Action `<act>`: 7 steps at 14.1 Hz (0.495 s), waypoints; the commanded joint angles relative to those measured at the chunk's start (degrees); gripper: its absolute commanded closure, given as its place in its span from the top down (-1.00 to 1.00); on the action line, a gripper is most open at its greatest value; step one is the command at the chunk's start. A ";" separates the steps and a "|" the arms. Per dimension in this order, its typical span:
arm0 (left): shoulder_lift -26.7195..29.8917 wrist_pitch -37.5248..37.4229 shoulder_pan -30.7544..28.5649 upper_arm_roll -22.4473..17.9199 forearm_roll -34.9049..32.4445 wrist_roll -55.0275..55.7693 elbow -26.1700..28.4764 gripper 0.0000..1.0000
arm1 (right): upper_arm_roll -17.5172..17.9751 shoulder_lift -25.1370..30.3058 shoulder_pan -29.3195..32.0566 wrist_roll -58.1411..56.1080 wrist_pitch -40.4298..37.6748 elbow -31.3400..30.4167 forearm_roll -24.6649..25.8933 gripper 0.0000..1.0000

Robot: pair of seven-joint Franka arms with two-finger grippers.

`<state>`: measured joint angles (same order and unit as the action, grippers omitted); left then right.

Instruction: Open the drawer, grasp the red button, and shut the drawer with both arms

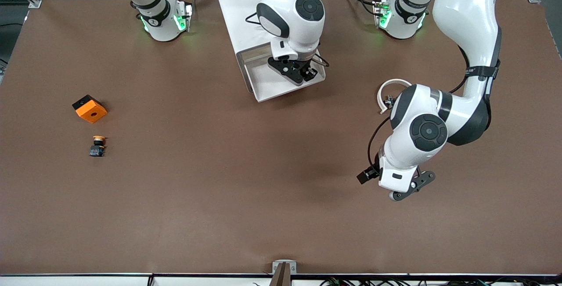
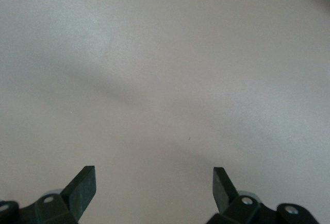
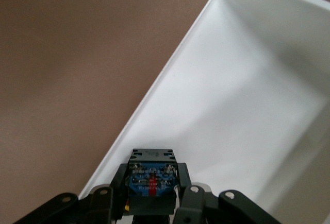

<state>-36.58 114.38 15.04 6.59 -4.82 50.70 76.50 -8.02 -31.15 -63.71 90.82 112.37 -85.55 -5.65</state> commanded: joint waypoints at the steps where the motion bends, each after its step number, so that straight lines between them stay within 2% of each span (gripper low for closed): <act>1: 0.02 0.58 0.25 -0.44 -1.24 -0.96 0.14 1.00 | -0.07 -0.05 2.36 0.50 -1.63 4.41 -2.95 -1.00; 4: -0.16 0.58 0.51 -0.44 -1.24 -0.96 0.14 1.00 | -0.07 0.30 5.87 -0.46 -2.85 7.14 -4.11 -1.00; 7: -0.25 0.58 0.95 -0.09 -1.24 -0.96 0.14 1.00 | 0.02 0.56 10.35 -5.29 -8.11 10.48 -4.20 -1.00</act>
<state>-36.84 114.40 15.41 6.60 -4.85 50.62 76.61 -8.67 -30.83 -56.23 88.28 107.80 -77.69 -8.75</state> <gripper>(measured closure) 0.000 0.586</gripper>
